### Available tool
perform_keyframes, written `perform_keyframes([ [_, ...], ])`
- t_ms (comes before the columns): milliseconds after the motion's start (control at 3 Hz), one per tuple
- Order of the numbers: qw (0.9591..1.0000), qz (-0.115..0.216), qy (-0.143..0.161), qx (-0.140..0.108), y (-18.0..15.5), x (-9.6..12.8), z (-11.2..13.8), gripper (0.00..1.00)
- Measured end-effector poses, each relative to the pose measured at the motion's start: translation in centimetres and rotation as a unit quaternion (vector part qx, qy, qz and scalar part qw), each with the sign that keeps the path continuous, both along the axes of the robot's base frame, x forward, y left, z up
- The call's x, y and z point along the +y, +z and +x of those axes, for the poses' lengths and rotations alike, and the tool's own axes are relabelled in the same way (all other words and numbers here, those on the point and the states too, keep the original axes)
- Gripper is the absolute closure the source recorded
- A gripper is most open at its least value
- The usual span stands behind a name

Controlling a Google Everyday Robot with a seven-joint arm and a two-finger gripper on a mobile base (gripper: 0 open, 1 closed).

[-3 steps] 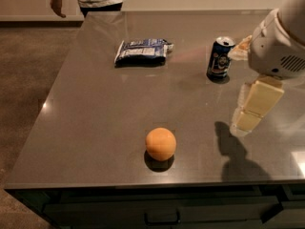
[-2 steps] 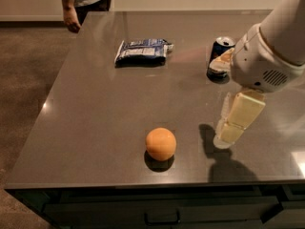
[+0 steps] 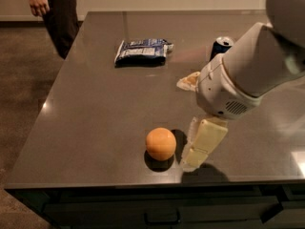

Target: Move orange near blue chip bag

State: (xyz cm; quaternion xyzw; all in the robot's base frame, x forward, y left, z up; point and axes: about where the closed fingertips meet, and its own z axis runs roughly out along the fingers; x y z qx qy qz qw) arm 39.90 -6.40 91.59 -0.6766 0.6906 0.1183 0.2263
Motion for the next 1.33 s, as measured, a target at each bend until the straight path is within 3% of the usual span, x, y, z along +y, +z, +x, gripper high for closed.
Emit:
perform_keyframes([
  [667,0.9994,0.023,0.024,-0.008,-2.9,3.9,0.1,0.0],
  [1000,0.9989,0.028,0.036,-0.007,-5.7,4.1,1.0,0.0],
  [1333,0.9989,0.027,0.037,-0.006,-6.0,3.9,1.0,0.03],
])
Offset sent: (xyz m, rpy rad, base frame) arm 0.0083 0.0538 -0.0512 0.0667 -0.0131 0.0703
